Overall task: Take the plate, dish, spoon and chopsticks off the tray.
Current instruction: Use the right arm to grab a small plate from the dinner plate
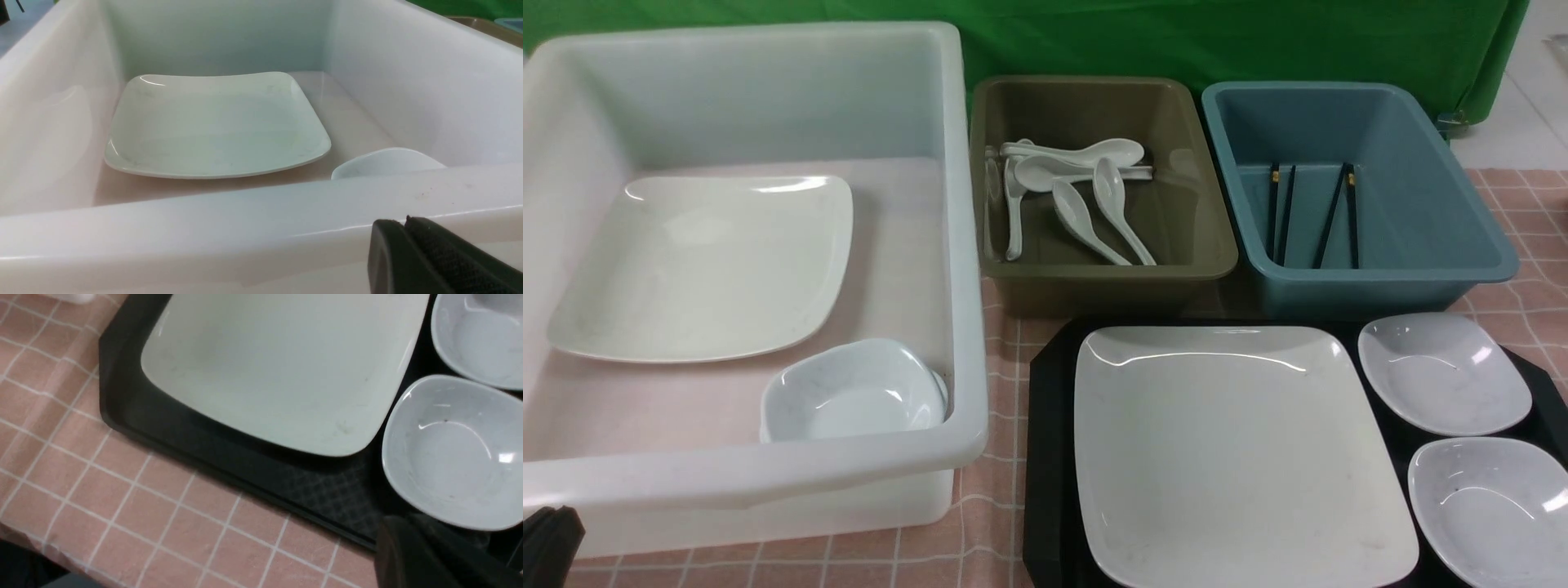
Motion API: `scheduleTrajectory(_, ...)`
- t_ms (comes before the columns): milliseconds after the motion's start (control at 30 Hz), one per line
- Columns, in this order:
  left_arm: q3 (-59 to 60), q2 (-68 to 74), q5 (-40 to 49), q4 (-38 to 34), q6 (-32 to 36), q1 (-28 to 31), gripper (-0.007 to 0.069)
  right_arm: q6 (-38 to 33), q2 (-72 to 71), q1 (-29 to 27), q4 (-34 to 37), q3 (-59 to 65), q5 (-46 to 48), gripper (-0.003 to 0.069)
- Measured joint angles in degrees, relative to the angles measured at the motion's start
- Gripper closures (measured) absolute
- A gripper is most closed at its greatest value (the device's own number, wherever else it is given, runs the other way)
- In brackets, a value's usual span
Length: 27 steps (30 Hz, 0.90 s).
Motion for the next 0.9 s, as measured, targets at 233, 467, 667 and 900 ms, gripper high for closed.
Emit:
scheduleTrajectory(233, 0.00, 0.00, -3.87, -21.26, -7.98, 0.00, 0.0605, 4.61, -10.21, 0.00, 0.00, 5.17, -4.30, 0.0614)
scheduleTrajectory(467, 0.00, 0.00, -6.25, -26.88, -8.53, 0.00, 0.0605, 5.01, -9.59, 0.00, 0.00, 5.49, -4.30, 0.0609)
scheduleTrajectory(667, 0.00, 0.00, -6.92, -33.69, -13.27, 0.00, 0.0605, 5.07, -7.87, 0.00, 0.00, 5.49, -4.36, 0.0608)
scheduleTrajectory(900, -2.52, 0.00, -7.75, -41.85, -15.76, -0.09, 0.0605, 6.49, -4.92, 0.00, 0.00, 5.49, -4.91, 0.0608)
